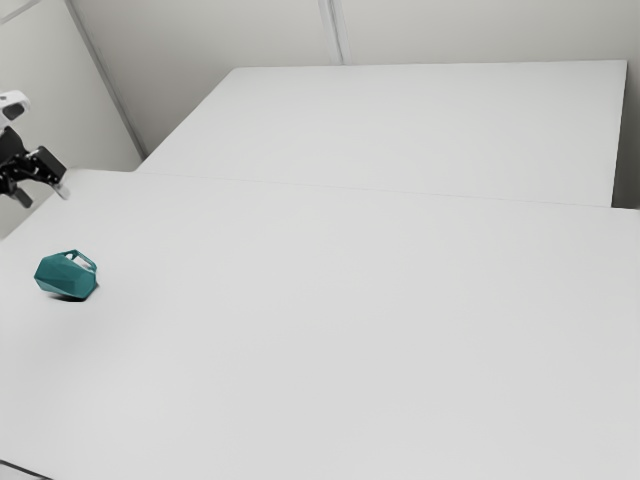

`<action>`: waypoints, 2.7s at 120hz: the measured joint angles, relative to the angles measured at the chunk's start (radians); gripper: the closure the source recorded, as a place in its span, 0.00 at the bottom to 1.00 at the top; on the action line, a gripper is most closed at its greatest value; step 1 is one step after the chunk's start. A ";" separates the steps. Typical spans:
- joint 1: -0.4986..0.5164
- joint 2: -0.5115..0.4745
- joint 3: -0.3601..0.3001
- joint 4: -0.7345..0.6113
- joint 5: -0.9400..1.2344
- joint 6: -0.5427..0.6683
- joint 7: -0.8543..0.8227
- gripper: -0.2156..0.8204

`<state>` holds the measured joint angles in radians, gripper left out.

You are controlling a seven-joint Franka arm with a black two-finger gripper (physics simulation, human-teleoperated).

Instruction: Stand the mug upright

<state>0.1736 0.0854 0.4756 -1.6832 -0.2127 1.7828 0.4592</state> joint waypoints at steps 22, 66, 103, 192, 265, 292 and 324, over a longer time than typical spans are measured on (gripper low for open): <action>0.167 0.158 -0.004 0.136 -0.150 -0.048 0.184 0.21; 0.385 0.437 -0.016 0.393 -0.393 -0.168 0.491 0.21; 0.496 0.654 -0.019 0.563 -0.560 -0.206 0.671 0.21; 0.665 0.827 -0.214 0.692 -0.607 -0.231 0.903 0.21; 0.759 0.827 -0.330 0.689 -0.606 -0.384 0.961 0.21; 0.762 0.847 -0.340 0.690 -0.606 -0.414 0.971 0.21; 0.762 0.851 -0.357 0.688 -0.607 -0.424 0.979 0.21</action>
<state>0.9358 0.9368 0.1190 -0.9948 -0.8200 1.3583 1.4378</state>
